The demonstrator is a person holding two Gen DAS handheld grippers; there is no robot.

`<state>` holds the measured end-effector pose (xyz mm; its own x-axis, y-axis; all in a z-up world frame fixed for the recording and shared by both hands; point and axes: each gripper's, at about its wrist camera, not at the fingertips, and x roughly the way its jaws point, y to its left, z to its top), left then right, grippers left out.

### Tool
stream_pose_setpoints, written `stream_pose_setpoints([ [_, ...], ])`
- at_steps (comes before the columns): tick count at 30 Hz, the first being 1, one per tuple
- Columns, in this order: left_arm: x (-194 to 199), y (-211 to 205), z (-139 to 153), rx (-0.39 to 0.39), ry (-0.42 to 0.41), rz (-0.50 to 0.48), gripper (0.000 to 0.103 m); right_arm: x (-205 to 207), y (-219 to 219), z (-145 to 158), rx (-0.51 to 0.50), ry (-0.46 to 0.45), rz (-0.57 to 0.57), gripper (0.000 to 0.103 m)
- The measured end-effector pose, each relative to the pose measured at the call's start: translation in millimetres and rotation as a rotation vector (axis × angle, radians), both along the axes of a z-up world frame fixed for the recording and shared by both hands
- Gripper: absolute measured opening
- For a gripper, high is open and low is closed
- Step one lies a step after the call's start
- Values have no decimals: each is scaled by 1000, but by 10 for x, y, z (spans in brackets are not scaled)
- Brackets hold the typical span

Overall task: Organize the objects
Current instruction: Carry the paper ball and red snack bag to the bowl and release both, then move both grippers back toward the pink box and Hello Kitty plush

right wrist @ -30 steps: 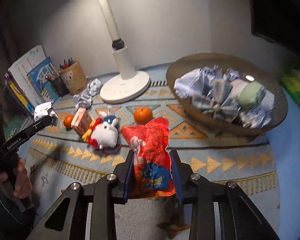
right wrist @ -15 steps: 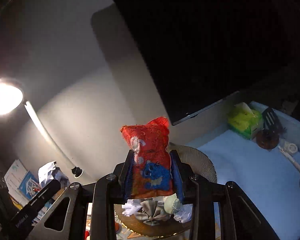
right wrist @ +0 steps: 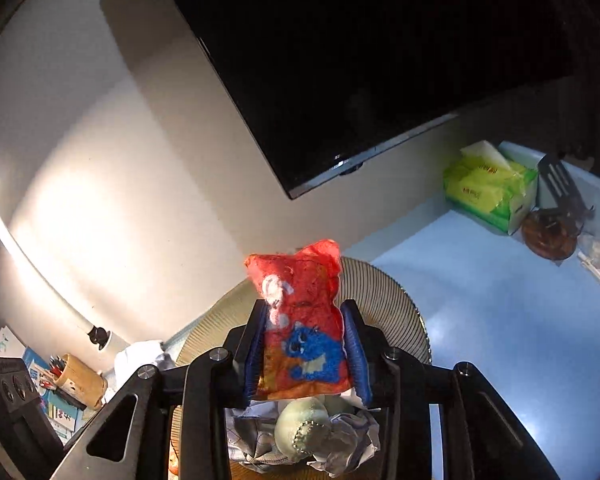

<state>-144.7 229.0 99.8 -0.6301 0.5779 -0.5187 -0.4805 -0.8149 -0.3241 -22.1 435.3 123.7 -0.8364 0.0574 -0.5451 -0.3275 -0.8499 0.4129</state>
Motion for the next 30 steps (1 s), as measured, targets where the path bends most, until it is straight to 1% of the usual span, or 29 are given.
stream_pose_setpoints([
  [2, 26, -8, 9, -10, 9, 9, 93, -23, 22, -67, -9, -6, 8, 56],
  [4, -8, -58, 52, -7, 10, 15, 93, -5, 17, -80, -1, -3, 8, 56],
  [7, 63, -176, 130, 23, 9, 26, 93, 33, 42, -101, -9, 5, -3, 57],
  [10, 230, -326, 267, 24, 38, 46, 93, 90, 18, -80, -24, 0, 9, 58],
  [13, 434, -545, 443, 19, 73, 70, 93, 217, -109, -21, -19, 1, 43, 62],
  [15, 606, -694, 576, 8, 102, 69, 93, 345, -305, 60, -18, 1, 90, 65],
  [16, 708, -792, 640, -2, 122, 88, 93, 398, -410, 73, -20, -3, 125, 65],
  [18, 916, -1050, 747, -18, 153, 140, 93, 486, -665, 39, -40, -23, 198, 65],
  [20, 1081, -1327, 822, -15, 161, 188, 93, 566, -1009, -19, -60, -42, 310, 65],
  [22, 1267, -1637, 866, -26, 164, 248, 94, 644, -1332, -83, -48, -57, 385, 65],
  [24, 1402, -1932, 831, -65, 159, 328, 95, 706, -1632, -144, 4, -72, 439, 65],
  [26, 1503, -2255, 697, -99, 138, 395, 95, 723, -1874, -253, 58, -101, 464, 66],
  [28, 1559, -2573, 442, -105, 98, 468, 95, 719, -2045, -406, 73, -127, 486, 66],
  [30, 1550, -2840, 100, -116, 36, 530, 95, 707, -2188, -550, 101, -127, 493, 66],
])
